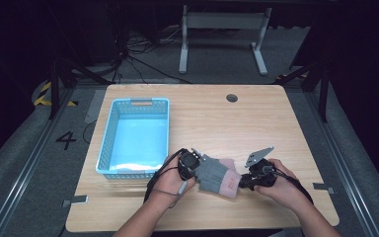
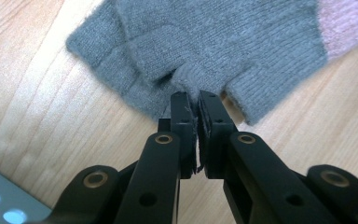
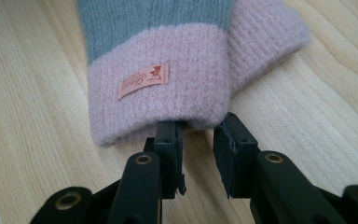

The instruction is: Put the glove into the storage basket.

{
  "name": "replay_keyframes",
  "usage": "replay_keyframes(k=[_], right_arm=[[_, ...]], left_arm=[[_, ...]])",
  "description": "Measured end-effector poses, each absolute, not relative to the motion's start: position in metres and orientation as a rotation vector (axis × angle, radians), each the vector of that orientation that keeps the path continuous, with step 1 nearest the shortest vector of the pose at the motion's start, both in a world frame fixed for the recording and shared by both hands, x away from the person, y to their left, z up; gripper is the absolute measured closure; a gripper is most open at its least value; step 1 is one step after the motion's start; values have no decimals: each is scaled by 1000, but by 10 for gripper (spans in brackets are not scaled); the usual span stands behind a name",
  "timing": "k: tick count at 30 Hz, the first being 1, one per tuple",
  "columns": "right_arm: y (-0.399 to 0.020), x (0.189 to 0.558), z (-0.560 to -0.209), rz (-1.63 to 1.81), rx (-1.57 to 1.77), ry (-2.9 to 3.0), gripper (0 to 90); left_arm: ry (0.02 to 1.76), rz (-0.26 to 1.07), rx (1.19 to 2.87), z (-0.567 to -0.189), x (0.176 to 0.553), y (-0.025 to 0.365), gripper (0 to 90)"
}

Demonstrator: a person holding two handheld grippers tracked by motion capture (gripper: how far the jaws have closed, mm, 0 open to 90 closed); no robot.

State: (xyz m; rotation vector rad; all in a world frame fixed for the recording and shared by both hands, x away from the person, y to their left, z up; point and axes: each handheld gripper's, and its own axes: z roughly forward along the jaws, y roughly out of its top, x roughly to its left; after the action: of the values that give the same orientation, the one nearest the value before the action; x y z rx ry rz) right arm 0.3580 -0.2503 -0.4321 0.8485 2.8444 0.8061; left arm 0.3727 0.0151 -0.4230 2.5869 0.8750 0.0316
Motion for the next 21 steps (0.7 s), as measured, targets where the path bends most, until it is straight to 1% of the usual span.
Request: replay_keyframes(k=[4, 6, 7, 9, 21], right_arm=[[-252, 358, -428, 832, 832, 2831, 721], [-252, 358, -427, 831, 824, 2829, 765], [-252, 358, -427, 816, 826, 2830, 806], [-251, 358, -425, 808, 817, 2824, 853], [-256, 361, -401, 929, 858, 2763, 868]], left_arm=[[872, 34, 2586, -422, 372, 15, 863], [866, 40, 2590, -422, 372, 14, 863], [867, 43, 2586, -422, 372, 14, 864], [874, 46, 2574, -420, 370, 14, 864], [874, 68, 2524, -400, 356, 24, 866]])
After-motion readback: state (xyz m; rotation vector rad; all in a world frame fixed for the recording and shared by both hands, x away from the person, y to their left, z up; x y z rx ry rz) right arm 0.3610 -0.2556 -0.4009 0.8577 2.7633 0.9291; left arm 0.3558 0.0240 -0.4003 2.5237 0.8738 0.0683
